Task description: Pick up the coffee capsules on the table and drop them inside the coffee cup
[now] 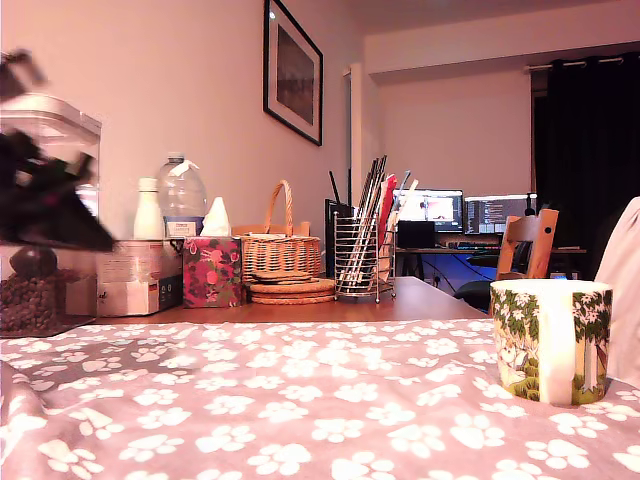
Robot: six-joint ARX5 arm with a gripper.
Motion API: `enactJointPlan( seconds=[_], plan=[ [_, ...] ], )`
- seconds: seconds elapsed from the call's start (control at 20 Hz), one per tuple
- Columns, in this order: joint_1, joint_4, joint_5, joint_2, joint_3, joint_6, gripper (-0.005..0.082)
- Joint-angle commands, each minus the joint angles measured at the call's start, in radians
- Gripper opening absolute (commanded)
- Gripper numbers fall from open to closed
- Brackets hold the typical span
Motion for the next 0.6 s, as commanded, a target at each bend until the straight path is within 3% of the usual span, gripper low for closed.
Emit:
enactJointPlan(
  seconds=[0.0,0.35,0.55],
  plan=[
    [0.03,0.004,0.004,-0.023,-0.048,-0.012,-0.0019],
    [0.149,0.004,-0.026,-0.124,-0.135,-0.048,-0.0019],
    [0.176,0.004,-0.031,-0.207,-0.181,-0.057,-0.0019]
  ],
)
